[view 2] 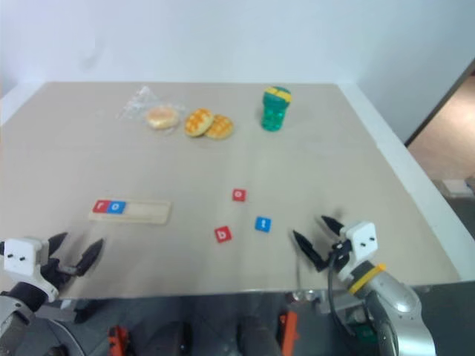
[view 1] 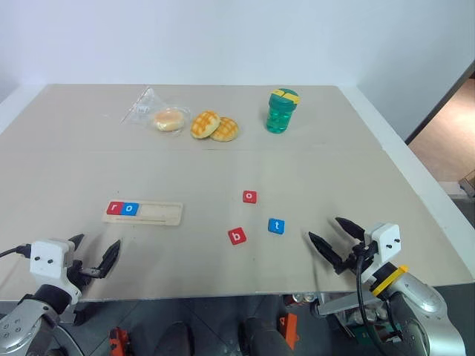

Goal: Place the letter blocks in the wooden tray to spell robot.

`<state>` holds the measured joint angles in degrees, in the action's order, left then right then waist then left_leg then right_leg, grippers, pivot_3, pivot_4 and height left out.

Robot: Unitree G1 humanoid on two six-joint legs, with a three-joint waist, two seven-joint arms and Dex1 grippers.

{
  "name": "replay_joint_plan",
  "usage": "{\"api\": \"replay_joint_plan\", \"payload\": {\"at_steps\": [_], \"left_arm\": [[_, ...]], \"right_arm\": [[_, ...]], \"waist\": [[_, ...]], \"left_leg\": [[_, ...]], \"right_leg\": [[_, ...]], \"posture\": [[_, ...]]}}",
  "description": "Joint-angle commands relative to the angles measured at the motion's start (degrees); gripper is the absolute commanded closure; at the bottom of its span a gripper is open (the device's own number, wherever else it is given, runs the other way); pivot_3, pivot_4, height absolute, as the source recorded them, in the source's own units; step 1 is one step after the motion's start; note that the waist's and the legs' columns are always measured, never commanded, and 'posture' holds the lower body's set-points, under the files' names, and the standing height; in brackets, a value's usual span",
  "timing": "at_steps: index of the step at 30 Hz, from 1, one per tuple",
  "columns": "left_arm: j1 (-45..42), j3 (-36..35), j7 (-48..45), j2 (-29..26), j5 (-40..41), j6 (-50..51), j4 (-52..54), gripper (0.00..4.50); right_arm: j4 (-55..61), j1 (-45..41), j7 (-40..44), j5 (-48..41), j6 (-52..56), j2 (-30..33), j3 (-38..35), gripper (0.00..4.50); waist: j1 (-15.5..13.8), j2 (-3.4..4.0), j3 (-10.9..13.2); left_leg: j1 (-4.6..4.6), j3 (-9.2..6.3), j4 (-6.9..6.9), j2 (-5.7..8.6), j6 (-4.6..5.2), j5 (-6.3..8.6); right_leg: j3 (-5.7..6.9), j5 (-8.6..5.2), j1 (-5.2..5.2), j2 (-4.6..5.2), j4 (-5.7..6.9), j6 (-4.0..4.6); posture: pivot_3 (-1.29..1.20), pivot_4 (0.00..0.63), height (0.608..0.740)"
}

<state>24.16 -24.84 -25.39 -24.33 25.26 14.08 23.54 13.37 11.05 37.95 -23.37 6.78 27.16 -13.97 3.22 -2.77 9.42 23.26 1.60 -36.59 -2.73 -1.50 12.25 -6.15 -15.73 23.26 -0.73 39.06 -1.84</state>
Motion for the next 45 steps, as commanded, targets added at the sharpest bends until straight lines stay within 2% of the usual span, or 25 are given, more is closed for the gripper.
{"api": "replay_joint_plan", "payload": {"at_steps": [1, 11, 12, 15, 17, 20, 23, 26, 32, 36, 40, 45], "left_arm": [[-0.73, -1.90, -0.94, -0.94, 0.94, -0.93, 1.08, 0.00], [-2.54, -2.86, -6.83, -3.00, 2.80, -2.78, -1.85, 0.00], [-3.25, -2.64, -8.16, -4.20, 2.52, -3.10, -2.37, 0.00], [-7.53, 0.53, -17.14, -12.39, -0.62, -5.54, -7.12, 0.00], [-13.63, 3.01, -23.26, -17.59, -1.18, -6.83, -12.74, 0.00], [-26.97, 7.78, -33.00, -23.98, -1.34, -7.48, -22.78, 0.00], [-40.10, 14.54, -43.65, -26.72, -2.55, -8.10, -33.26, 0.00], [-51.13, 22.17, -54.14, -26.43, -6.29, -10.63, -44.16, 0.00], [-67.45, 31.66, -66.17, -21.57, -13.96, -20.22, -64.94, 0.00], [-74.92, 35.42, -67.11, -18.57, -16.08, -24.83, -75.08, 0.00], [-78.71, 40.65, -67.11, -17.57, -17.44, -30.61, -81.24, 0.00], [-80.73, 45.11, -67.11, -16.96, -14.47, -31.66, -82.99, 0.00]], "right_arm": [[0.91, -0.15, 0.75, -0.94, -0.46, 0.49, -0.88, 0.04], [-0.05, -0.86, 3.19, -0.22, -0.96, 1.39, -0.27, 0.04], [0.08, -1.39, 4.39, -0.36, -0.61, 2.21, 0.23, 0.04], [1.89, -4.65, 10.21, -2.46, 3.92, 6.62, 3.33, 0.04], [2.77, -8.38, 12.45, -4.40, 7.94, 8.62, 5.45, 0.04], [2.40, -14.61, 15.35, -2.78, 8.98, 10.20, 9.83, 0.04], [2.72, -20.44, 15.63, -2.82, 10.90, 8.92, 13.57, 0.04], [3.33, -24.67, 17.08, -6.11, 13.79, 6.34, 16.35, 0.04], [-1.26, -30.56, 20.43, -1.36, 9.35, 4.13, 21.64, 0.04], [-2.44, -32.88, 19.29, -0.33, 8.68, 3.11, 21.48, 0.04], [-1.09, -32.25, 17.88, 0.17, 8.67, 2.79, 21.22, 0.04], [1.76, -28.84, 16.01, 0.31, 9.27, 3.27, 20.94, 0.04]], "waist": [[0.00, 0.00, 0.00], [0.00, 0.00, 0.00], [0.00, 0.00, 0.00], [-0.01, 0.03, 0.03], [-0.12, 0.10, 0.07], [-0.31, 0.11, 0.15], [-0.44, 0.07, 0.21], [-0.48, 0.08, 0.20], [-0.61, 0.09, 0.20], [-0.66, 0.09, 0.20], [-0.63, 0.09, 0.20], [-0.68, 0.10, 0.20]], "left_leg": [[0.00, 0.00, 0.00, 0.00, 0.00, 0.00], [0.00, 0.02, 0.00, 0.00, 0.00, 0.00], [0.00, 0.02, 0.00, 0.00, 0.00, 0.00], [-0.01, 0.06, -0.02, 0.03, 0.06, -0.04], [-0.05, 0.07, -0.02, 0.06, 0.16, -0.13], [-0.07, 0.08, -0.01, 0.05, 0.27, -0.22], [0.05, 0.04, 0.00, -0.02, 0.28, -0.36], [0.09, 0.04, 0.10, 0.05, 0.24, -0.33], [0.61, -0.23, 0.03, 0.00, 0.21, 0.05], [1.47, -0.51, -0.26, 0.02, 0.21, 0.05], [1.51, -0.63, -0.30, 0.04, 0.21, 0.05], [1.54, -0.96, -0.54, 0.05, 0.21, 0.05]], "right_leg": [[0.00, 0.00, 0.00, 0.00, 0.00, 0.00], [0.03, 0.00, 0.00, -0.01, 0.00, 0.02], [0.02, 0.00, 0.00, -0.01, 0.00, 0.02], [0.08, 0.04, -0.01, -0.02, 0.01, 0.07], [0.15, 0.13, 0.00, -0.05, 0.01, 0.22], [0.23, 0.22, 0.01, -0.06, 0.02, 0.29], [0.38, 0.33, 0.11, -0.19, 0.01, 0.39], [0.36, 0.38, 0.11, -0.18, 0.01, 0.00], [0.53, 0.23, 0.42, -0.32, 0.03, 0.29], [0.80, 0.26, 1.04, -0.27, 0.12, 0.30], [0.92, 0.28, 1.04, -0.24, 0.14, 0.32], [1.22, 0.28, 0.88, -0.23, 0.25, 0.33]], "posture": [[0.00, 0.150, 0.740], [0.00, 0.150, 0.740], [0.00, 0.150, 0.740], [0.00, 0.150, 0.740], [0.00, 0.150, 0.740], [0.00, 0.150, 0.740], [0.00, 0.150, 0.740], [0.00, 0.150, 0.740], [0.00, 0.150, 0.740], [0.00, 0.150, 0.740], [0.00, 0.150, 0.740], [0.00, 0.150, 0.740]]}}
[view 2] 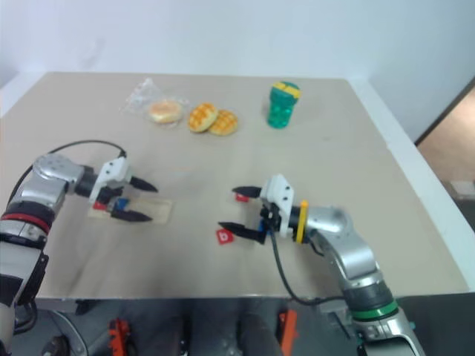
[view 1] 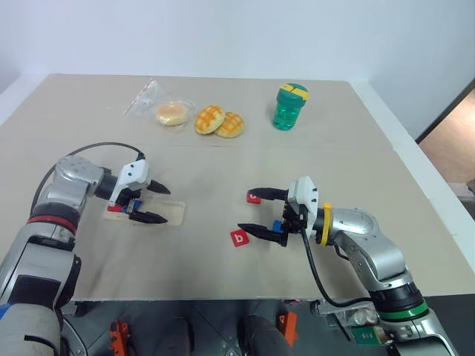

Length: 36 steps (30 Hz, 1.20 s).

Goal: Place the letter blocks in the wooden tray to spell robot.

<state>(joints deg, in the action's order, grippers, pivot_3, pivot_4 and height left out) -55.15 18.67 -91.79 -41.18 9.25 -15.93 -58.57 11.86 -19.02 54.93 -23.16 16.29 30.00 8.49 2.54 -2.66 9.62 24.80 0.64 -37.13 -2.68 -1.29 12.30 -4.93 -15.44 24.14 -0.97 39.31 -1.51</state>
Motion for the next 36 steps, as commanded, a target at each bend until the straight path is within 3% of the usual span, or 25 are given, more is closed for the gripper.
{"api": "replay_joint_plan", "payload": {"at_steps": [1, 15, 26, 36], "left_arm": [[-1.44, 2.29, -0.71, -0.22, 2.10, -1.78, -0.90, 0.00], [-3.83, 2.78, -0.71, -1.10, 6.51, -0.27, -0.57, 0.00], [-0.80, 12.22, -0.71, -6.69, 12.65, -1.46, 5.83, 0.00], [-2.91, 16.78, -0.71, -3.46, 10.27, -4.78, -0.37, 0.00]], "right_arm": [[3.64, 1.68, -1.23, 0.14, -0.21, 0.52, -1.56, 0.04], [4.54, 3.00, -2.84, 0.40, 0.25, 0.51, -0.90, 0.04], [3.60, 2.65, -1.86, 0.66, 0.18, 0.20, -0.07, 0.04], [4.96, 3.16, -2.18, 0.74, 0.73, 0.90, -0.83, 0.04]], "waist": [[0.02, 0.00, 0.00], [0.04, 0.00, 0.00], [0.05, 0.03, 0.02], [0.02, 0.03, 0.02]], "left_leg": [[0.01, -0.05, -0.12, 0.00, 0.00, 0.00], [-0.15, -0.42, -0.46, 0.01, 0.02, -0.14], [-0.17, -0.56, -0.46, -0.05, 0.04, -0.17], [-0.18, -0.62, -0.48, -0.04, 0.08, -0.22]], "right_leg": [[0.04, 0.00, -0.04, -0.01, 0.05, 0.00], [0.26, -0.04, -0.20, -0.10, 0.62, -0.07], [0.36, -0.07, -0.21, -0.17, 0.70, 0.01], [0.45, -0.08, -0.24, -0.18, 0.71, 0.00]], "posture": [[0.00, 0.150, 0.740], [0.00, 0.150, 0.740], [0.00, 0.150, 0.740], [0.00, 0.150, 0.740]]}}
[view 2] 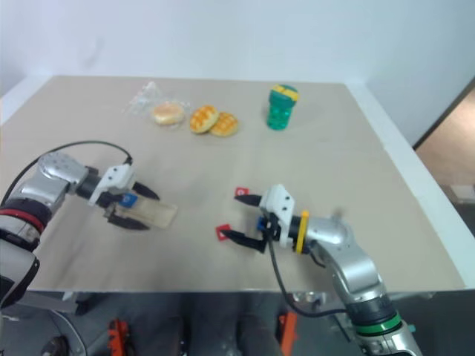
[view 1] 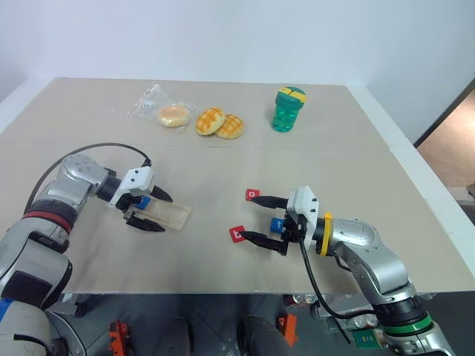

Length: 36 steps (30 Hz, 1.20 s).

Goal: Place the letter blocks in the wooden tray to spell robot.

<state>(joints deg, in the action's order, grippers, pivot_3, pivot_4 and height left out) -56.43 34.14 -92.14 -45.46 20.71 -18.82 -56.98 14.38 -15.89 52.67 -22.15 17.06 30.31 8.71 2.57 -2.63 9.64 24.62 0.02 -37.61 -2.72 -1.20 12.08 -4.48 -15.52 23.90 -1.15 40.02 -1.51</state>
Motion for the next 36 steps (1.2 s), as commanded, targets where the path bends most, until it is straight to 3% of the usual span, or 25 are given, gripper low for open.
{"api": "replay_joint_plan", "payload": {"at_steps": [1, 10, 20, 21, 24, 31, 36], "left_arm": [[-1.95, 1.49, -0.36, 1.23, -1.87, -2.64, -2.85, 0.00], [-4.96, -2.01, -0.36, 5.05, -4.80, -7.16, -8.72, 0.00], [-4.52, -0.78, -0.36, 4.18, -8.25, -7.91, -10.43, 0.00], [-4.44, -0.76, -0.36, 4.09, -8.30, -7.60, -10.45, 0.53], [-4.17, -1.05, -0.36, 3.84, -8.37, -7.39, -10.44, 1.30], [-5.59, -7.37, 0.09, 6.05, -11.67, -3.23, -10.86, 1.30], [-5.88, -11.18, 1.93, 9.09, -14.35, 1.90, -5.02, 1.30]], "right_arm": [[2.77, 0.32, -0.06, -0.29, 0.03, 0.68, -1.14, 0.04], [4.31, 1.79, -1.47, -0.22, 0.42, 0.90, -1.65, 0.04], [4.58, 1.83, -1.94, -0.15, 0.62, 0.63, -0.93, 0.04], [4.54, 1.76, -1.93, -0.10, 0.58, 0.58, -0.84, 0.00], [4.27, 1.55, -1.72, -0.03, 0.44, 0.47, -0.63, 0.00], [3.24, 0.82, -1.21, 0.21, 0.15, 0.14, -0.25, 0.00], [2.02, -0.08, -0.71, 0.75, -0.33, -0.52, 0.26, 0.00]], "waist": [[0.00, 0.00, 0.00], [-0.03, 0.02, 0.01], [0.02, 0.02, 0.01], [0.03, 0.02, 0.01], [0.05, 0.02, 0.01], [0.07, 0.02, 0.01], [0.02, 0.02, 0.01]], "left_leg": [[0.00, -0.02, 0.00, 0.00, 0.02, -0.01], [-0.16, -0.05, 0.00, 0.03, 0.07, -0.05], [-0.19, -0.09, 0.00, 0.03, 0.08, -0.06], [-0.21, -0.09, 0.00, 0.02, 0.08, -0.06], [-0.36, -0.09, 0.00, 0.00, 0.08, -0.06], [-0.38, -0.10, 0.00, -0.04, 0.10, -0.07], [-0.36, -0.14, 0.00, -0.04, 0.10, -0.07]], "right_leg": [[0.02, 0.00, -0.01, 0.00, 0.00, 0.00], [0.05, -0.01, -0.19, 0.01, 0.00, -0.02], [0.08, -0.01, -0.23, 0.00, 0.00, -0.02], [0.08, -0.01, -0.25, -0.01, 0.00, -0.02], [0.08, -0.02, -0.38, -0.04, 0.00, -0.01], [0.08, -0.01, -0.39, -0.11, 0.00, 0.02], [0.10, -0.02, -0.41, -0.11, 0.00, 0.01]], "posture": [[0.00, 0.150, 0.740], [0.00, 0.150, 0.740], [0.00, 0.150, 0.740], [0.00, 0.150, 0.740], [0.00, 0.150, 0.740], [0.00, 0.150, 0.740], [0.00, 0.150, 0.740]]}}
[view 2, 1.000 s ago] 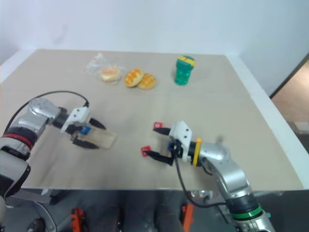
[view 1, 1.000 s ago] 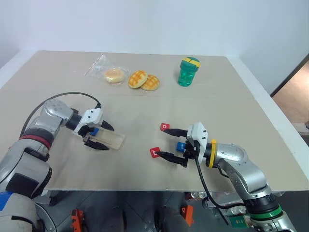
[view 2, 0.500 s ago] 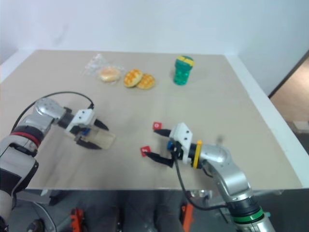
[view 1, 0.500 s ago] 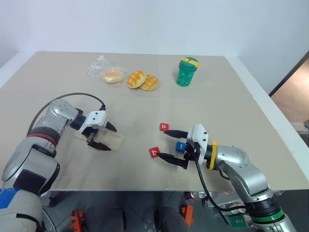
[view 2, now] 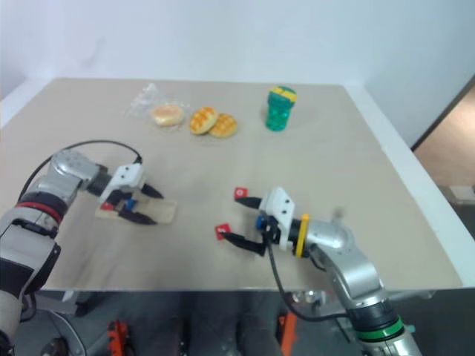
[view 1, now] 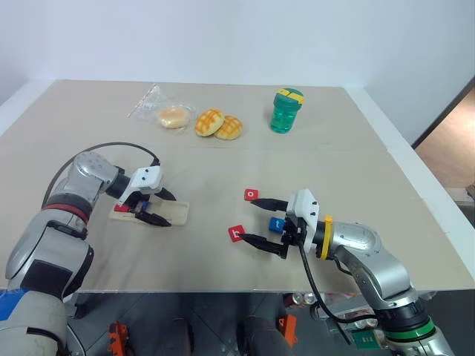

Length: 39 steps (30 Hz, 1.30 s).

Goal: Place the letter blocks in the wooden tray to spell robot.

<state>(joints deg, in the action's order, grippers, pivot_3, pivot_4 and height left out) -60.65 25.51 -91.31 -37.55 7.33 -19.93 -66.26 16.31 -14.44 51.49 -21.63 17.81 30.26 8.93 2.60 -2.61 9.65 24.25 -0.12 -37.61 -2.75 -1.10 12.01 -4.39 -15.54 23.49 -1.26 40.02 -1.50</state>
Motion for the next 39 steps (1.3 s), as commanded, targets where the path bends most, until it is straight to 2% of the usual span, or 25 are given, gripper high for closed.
{"api": "replay_joint_plan", "payload": {"at_steps": [1, 6, 12, 16, 23, 32, 34, 35, 39], "left_arm": [[-1.53, -3.14, 1.99, 1.90, -1.39, 5.15, 5.85, 1.30], [1.47, -3.38, 7.62, 4.63, -4.83, 14.50, 17.75, 1.30], [6.53, -2.29, 9.50, 5.93, -8.29, 21.75, 30.00, 1.30], [7.69, -2.64, 10.40, 6.79, -9.24, 23.61, 32.18, 1.30], [8.13, -2.41, 14.34, 11.48, -10.62, 30.59, 36.20, 1.30], [7.04, -2.62, 15.66, 13.25, -11.78, 32.20, 35.42, 1.30], [7.44, -3.28, 15.46, 13.25, -10.99, 32.92, 36.43, 0.26], [7.64, -3.87, 15.13, 13.02, -10.30, 33.39, 37.33, 0.03], [7.93, -8.02, 14.84, 11.40, -6.31, 35.38, 41.50, 0.03]], "right_arm": [[-0.17, -1.69, 0.56, 0.35, -1.23, -0.61, 0.15, 0.00], [-2.01, -2.75, 1.27, 1.15, -2.27, -1.41, 0.63, 0.00], [-3.69, -3.69, 2.08, 1.73, -3.46, -1.98, 0.98, 0.00], [-4.22, -3.97, 2.21, 1.98, -3.80, -2.28, 1.14, 0.00], [-4.92, -3.43, 2.60, 2.41, -4.83, -2.46, 1.12, 0.00], [-5.48, -3.04, 2.58, 2.80, -5.47, -2.76, 1.40, 0.00], [-5.57, -2.67, 2.78, 2.91, -5.80, -2.54, 1.40, 0.00], [-5.57, -2.45, 2.96, 2.92, -5.95, -2.33, 1.34, 0.00], [-5.81, -2.35, 4.53, 3.77, -6.75, -0.93, 1.61, 0.00]], "waist": [[-0.05, 0.00, 0.00], [-0.03, 0.01, 0.01], [0.19, 0.09, 0.06], [0.02, 0.11, 0.05], [-0.45, 0.14, 0.04], [-0.45, 0.16, 0.04], [-0.46, 0.16, 0.04], [-0.46, 0.16, 0.04], [-0.43, 0.21, 0.08]], "left_leg": [[0.00, 0.00, 0.00, 0.01, 0.00, 0.00], [0.04, -0.02, 0.00, 0.05, -0.01, 0.00], [0.02, -0.07, 0.07, 0.00, -0.01, 0.00], [-0.03, -0.18, 0.06, 0.00, -0.01, -0.01], [-0.05, -0.14, 0.02, 0.18, -0.07, -0.06], [-0.05, -0.20, 0.02, 0.18, -0.07, -0.06], [-0.05, -0.20, 0.02, 0.19, -0.09, -0.08], [-0.05, -0.20, 0.02, 0.20, -0.10, -0.08], [-0.02, -0.18, 0.03, 0.19, -0.10, -0.08]], "right_leg": [[0.00, 0.00, 0.00, 0.01, 0.00, 0.00], [0.01, -0.03, 0.00, 0.07, -0.01, -0.05], [0.01, -0.04, 0.02, 0.00, 0.00, 0.02], [0.12, -0.04, -0.06, -0.02, 0.01, 0.05], [0.11, -0.06, -0.16, 0.20, 0.00, -0.03], [0.15, -0.06, -0.16, 0.19, 0.00, -0.03], [0.15, -0.06, -0.17, 0.21, 0.00, -0.03], [0.15, -0.06, -0.17, 0.21, 0.00, -0.03], [0.14, -0.07, -0.13, 0.21, 0.00, -0.05]], "posture": [[0.00, 0.150, 0.740], [0.00, 0.150, 0.740], [0.00, 0.150, 0.740], [0.00, 0.150, 0.740], [0.00, 0.150, 0.740], [0.00, 0.150, 0.740], [0.00, 0.150, 0.740], [0.00, 0.150, 0.740], [0.00, 0.150, 0.740]]}}
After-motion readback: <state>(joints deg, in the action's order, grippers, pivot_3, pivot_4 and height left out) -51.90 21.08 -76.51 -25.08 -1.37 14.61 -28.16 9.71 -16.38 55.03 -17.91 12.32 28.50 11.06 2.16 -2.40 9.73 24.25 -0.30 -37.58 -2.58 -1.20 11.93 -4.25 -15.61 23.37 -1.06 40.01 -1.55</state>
